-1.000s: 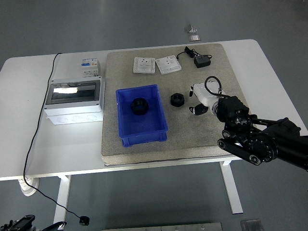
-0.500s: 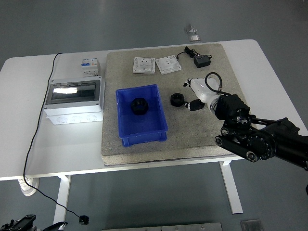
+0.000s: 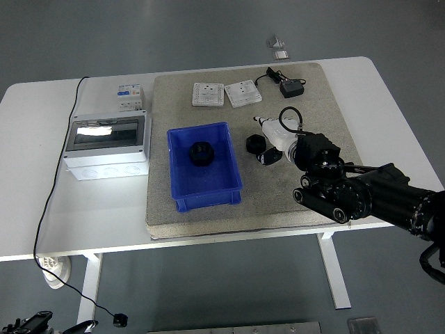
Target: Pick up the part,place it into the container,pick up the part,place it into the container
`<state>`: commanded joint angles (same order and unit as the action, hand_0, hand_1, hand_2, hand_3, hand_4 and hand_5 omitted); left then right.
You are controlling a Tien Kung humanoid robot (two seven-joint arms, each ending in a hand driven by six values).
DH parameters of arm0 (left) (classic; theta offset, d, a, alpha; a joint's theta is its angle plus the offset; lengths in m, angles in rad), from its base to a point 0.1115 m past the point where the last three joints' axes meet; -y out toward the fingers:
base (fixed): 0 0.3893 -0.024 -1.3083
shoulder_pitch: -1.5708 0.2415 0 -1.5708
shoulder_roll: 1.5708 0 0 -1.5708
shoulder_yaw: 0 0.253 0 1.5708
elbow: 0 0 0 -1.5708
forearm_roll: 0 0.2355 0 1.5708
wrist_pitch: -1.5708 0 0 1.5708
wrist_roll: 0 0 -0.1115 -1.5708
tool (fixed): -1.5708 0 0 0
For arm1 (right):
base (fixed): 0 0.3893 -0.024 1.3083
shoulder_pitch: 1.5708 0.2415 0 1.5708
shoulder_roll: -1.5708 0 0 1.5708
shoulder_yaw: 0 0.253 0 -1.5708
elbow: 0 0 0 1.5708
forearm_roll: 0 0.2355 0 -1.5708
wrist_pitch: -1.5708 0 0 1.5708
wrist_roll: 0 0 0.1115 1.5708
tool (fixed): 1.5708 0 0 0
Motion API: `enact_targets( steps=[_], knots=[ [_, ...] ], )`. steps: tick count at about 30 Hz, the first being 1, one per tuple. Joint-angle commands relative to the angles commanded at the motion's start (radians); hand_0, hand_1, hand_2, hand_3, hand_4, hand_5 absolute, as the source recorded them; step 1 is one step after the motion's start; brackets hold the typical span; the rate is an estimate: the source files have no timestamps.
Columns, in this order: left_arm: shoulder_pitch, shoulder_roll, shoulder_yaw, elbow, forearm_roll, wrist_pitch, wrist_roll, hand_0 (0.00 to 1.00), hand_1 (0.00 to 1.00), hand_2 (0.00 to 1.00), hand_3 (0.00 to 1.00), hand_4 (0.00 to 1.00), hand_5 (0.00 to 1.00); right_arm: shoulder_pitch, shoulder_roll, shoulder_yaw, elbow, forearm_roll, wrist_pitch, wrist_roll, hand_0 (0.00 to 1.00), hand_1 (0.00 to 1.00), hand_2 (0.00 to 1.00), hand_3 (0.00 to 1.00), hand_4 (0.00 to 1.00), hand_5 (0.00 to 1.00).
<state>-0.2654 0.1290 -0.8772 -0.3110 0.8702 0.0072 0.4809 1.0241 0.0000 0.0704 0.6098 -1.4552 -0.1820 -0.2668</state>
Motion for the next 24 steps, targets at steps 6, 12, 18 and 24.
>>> enact_targets(
  steps=[6, 12, 18, 24],
  knots=[
    [-0.005, 0.0, -0.006, 0.001, 0.01, -0.001, -0.001, 0.667, 0.675, 0.704, 0.605, 0.794, 0.62, 0.001, 0.0, 0.045, -0.004, -0.028, 0.092, -0.008, 0.954, 0.918, 0.899, 0.936, 0.72, 0.292],
    [-0.004, 0.0, -0.01, 0.001, 0.016, 0.0, -0.001, 0.666, 0.673, 0.705, 0.603, 0.794, 0.621, -0.005, 0.0, 0.064, 0.004, -0.04, 0.14, -0.009, 0.917, 0.815, 0.816, 0.839, 0.7, 0.308],
    [-0.004, 0.0, -0.01, 0.001, 0.017, 0.002, -0.004, 0.664, 0.672, 0.704, 0.599, 0.793, 0.615, -0.011, 0.0, 0.069, 0.024, -0.057, 0.163, -0.011, 0.88, 0.724, 0.703, 0.675, 0.68, 0.269],
    [-0.002, 0.0, -0.01, 0.001, 0.024, 0.004, -0.008, 0.664, 0.671, 0.702, 0.598, 0.793, 0.615, -0.018, 0.0, 0.062, 0.041, -0.059, 0.147, -0.008, 0.856, 0.667, 0.593, 0.56, 0.669, 0.196]
  ],
)
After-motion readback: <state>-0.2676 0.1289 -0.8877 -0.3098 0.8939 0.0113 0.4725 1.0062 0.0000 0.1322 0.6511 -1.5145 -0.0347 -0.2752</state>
